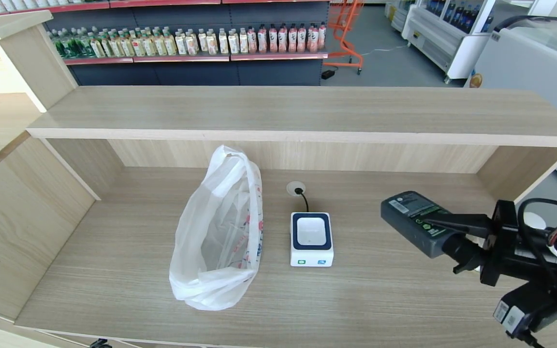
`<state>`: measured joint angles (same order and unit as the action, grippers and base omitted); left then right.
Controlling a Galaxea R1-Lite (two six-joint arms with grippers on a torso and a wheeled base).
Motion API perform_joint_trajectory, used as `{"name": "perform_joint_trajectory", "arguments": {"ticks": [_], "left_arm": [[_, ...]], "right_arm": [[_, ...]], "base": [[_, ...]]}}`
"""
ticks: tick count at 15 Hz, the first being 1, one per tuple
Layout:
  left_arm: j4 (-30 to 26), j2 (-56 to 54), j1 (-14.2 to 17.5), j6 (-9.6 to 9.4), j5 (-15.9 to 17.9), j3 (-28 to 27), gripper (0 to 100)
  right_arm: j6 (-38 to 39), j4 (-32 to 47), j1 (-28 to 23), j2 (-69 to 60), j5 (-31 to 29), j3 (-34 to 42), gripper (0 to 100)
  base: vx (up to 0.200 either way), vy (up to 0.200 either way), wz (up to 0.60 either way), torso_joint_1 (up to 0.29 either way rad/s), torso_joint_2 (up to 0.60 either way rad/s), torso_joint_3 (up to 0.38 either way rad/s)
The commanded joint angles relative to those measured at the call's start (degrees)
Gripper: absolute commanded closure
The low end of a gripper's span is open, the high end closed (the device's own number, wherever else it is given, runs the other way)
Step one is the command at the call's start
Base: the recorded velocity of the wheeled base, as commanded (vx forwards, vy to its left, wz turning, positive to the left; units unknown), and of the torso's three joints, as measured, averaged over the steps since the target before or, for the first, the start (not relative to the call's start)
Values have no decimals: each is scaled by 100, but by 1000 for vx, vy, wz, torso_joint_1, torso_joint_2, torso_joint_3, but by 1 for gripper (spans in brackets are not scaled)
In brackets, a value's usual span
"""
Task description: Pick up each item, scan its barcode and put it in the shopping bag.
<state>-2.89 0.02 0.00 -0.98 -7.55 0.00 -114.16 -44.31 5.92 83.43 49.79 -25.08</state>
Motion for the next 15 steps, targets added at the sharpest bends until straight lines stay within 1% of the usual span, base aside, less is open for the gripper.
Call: {"name": "perform_joint_trajectory", "arguments": {"ticks": [1, 3, 4, 5, 6, 8, 11, 13, 15], "left_arm": [[-1, -2, 0, 10, -1, 0, 0], [-1, -2, 0, 1, 8, 0, 0], [-1, -2, 0, 1, -1, 0, 0], [-1, -2, 0, 1, -1, 0, 0], [-1, -2, 0, 1, -1, 0, 0], [-1, -2, 0, 1, -1, 0, 0], [-1, -2, 0, 1, 8, 0, 0], [-1, -2, 0, 1, -1, 0, 0], [-1, -2, 0, 1, -1, 0, 0]], "right_arm": [[-1539, 2, 603, 85, 594, 3, 100], [-2400, 2, 831, 288, 875, 3, 100], [-2699, -16, 1077, 525, 1209, -24, 100], [-2883, -25, 1324, 736, 1393, -103, 100], [-2971, -51, 1605, 894, 1437, -147, 100], [-3165, -95, 1754, 1026, 1516, -182, 100], [-3367, -341, 1798, 1079, 1631, -182, 100], [-3367, -535, 1921, 1193, 1631, -235, 100], [-3367, -728, 1930, 1219, 1631, -270, 100]], "base": [[0, 0, 0, 0, 0, 0], [0, 0, 0, 0, 0, 0], [0, 0, 0, 0, 0, 0], [0, 0, 0, 0, 0, 0], [0, 0, 0, 0, 0, 0], [0, 0, 0, 0, 0, 0], [0, 0, 0, 0, 0, 0], [0, 0, 0, 0, 0, 0], [0, 0, 0, 0, 0, 0]]}}
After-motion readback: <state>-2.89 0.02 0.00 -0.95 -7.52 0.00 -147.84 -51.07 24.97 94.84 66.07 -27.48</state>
